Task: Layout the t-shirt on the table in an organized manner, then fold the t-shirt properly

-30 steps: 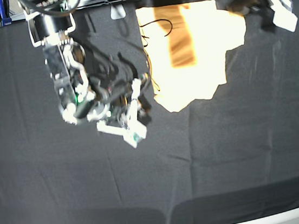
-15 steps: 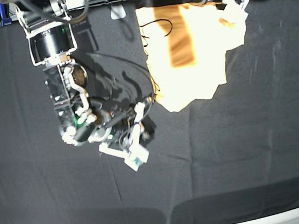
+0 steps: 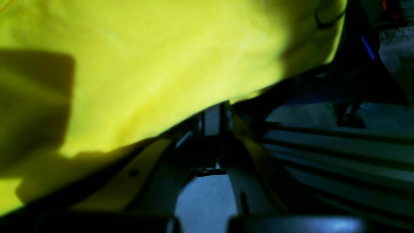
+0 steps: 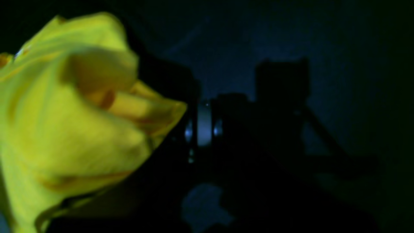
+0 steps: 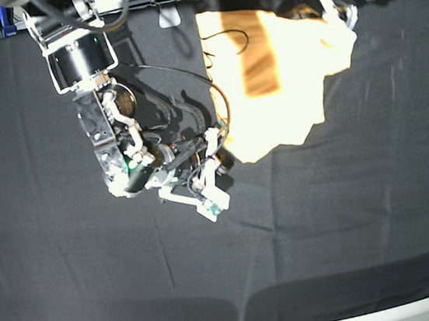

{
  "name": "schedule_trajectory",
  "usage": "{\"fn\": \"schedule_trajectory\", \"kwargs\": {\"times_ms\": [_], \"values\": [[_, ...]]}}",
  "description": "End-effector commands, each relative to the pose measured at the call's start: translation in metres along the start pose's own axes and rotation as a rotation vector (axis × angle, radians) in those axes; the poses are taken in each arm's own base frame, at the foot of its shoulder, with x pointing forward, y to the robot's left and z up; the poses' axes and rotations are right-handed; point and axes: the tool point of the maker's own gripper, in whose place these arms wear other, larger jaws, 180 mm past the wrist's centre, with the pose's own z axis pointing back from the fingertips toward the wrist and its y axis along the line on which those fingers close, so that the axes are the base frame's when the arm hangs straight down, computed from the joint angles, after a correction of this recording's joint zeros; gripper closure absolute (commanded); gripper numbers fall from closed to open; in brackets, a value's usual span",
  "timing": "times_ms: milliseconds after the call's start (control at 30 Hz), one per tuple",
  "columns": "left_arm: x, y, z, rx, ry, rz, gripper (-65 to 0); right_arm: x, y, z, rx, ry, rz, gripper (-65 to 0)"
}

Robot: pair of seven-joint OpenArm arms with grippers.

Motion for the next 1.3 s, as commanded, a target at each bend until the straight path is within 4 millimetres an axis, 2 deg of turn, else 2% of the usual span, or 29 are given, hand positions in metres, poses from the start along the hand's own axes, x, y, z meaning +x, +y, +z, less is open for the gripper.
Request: {"fn": "schedule_trajectory", "kwargs": {"times_ms": [0, 200, 300, 467, 667, 800, 933, 1033, 1233, 1267], "values": [[0.0, 0.024, 0.009, 0.092, 0.037, -0.007, 0.0, 0.021, 0.002, 0.005, 0.02, -0.061, 0.023, 0.0], [0.018, 0.075, 0.033, 0.298, 0.023, -0.071, 0.0, 0.01, 0.011, 0.002, 0.05, -0.047, 0.0, 0.0], [0.032, 0.088, 0.04, 0.359, -0.02, -0.098, 0.0, -0.001, 0.025, 0.0, 0.107, -0.032, -0.044, 0.0], [0.069, 0.093, 0.041, 0.369, -0.101, -0.134, 0.0, -0.02, 0.056, 0.002, 0.173, -0.02, -0.074, 0.0], [0.12, 0.093, 0.046, 0.374, -0.237, -0.184, 0.0, -0.038, 0.097, 0.014, 0.209, -0.029, -0.069, 0.0], [0.139, 0.092, 0.049, 0.374, -0.295, -0.204, 0.0, -0.047, 0.118, 0.021, 0.231, -0.039, -0.078, 0.0], [0.147, 0.091, 0.051, 0.374, -0.321, -0.212, 0.0, -0.052, 0.131, 0.026, 0.243, -0.044, -0.084, 0.0], [0.15, 0.09, 0.052, 0.374, -0.335, -0.217, 0.0, -0.048, 0.127, 0.029, 0.209, -0.054, -0.056, 0.0], [0.159, 0.088, 0.072, 0.398, -0.354, -0.221, 0.0, -0.014, 0.086, 0.036, 0.066, -0.139, 0.03, 0.0], [0.163, 0.087, 0.077, 0.399, -0.367, -0.218, 0.0, -0.008, 0.081, 0.037, 0.057, -0.149, 0.043, -1.9]]}}
